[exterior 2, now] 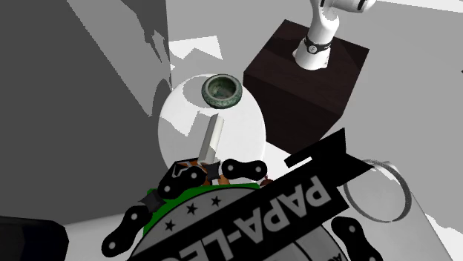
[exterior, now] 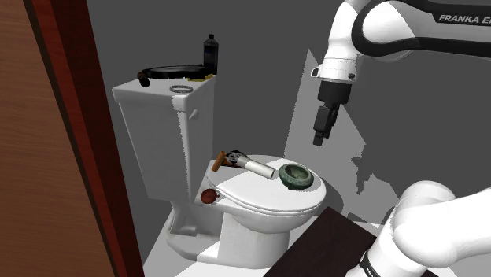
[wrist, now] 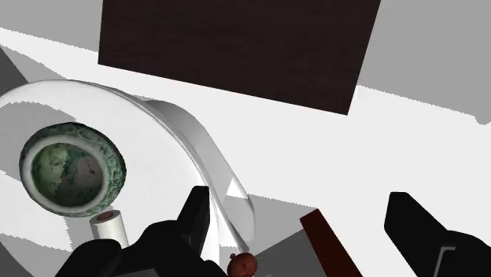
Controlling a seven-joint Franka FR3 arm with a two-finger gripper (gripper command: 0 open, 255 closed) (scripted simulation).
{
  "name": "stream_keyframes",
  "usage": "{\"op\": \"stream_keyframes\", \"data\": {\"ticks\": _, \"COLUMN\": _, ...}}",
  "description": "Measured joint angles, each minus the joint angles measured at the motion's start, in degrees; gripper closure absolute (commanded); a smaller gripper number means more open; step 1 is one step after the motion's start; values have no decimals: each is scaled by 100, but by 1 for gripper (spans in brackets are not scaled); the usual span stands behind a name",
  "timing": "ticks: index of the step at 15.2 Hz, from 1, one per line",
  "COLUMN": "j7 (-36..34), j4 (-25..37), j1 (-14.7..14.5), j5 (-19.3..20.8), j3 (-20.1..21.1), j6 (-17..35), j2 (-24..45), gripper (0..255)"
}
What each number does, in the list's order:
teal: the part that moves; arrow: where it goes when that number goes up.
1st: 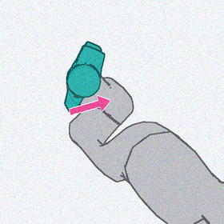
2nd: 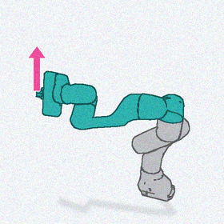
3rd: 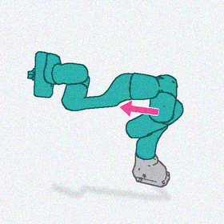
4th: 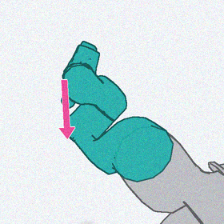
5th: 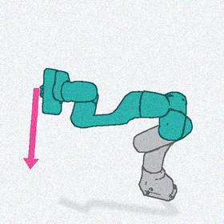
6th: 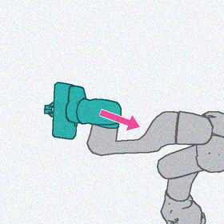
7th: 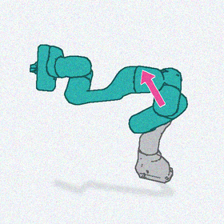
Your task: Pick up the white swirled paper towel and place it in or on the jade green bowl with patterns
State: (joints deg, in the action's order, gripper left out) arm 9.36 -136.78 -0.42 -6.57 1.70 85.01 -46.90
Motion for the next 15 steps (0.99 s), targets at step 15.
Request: {"op": "stream_keyframes", "data": {"ticks": 15, "j7": 1528, "j4": 375, "j1": 186, "j5": 45, "j3": -1172, "j6": 1626, "j2": 2404, "gripper": 0}}
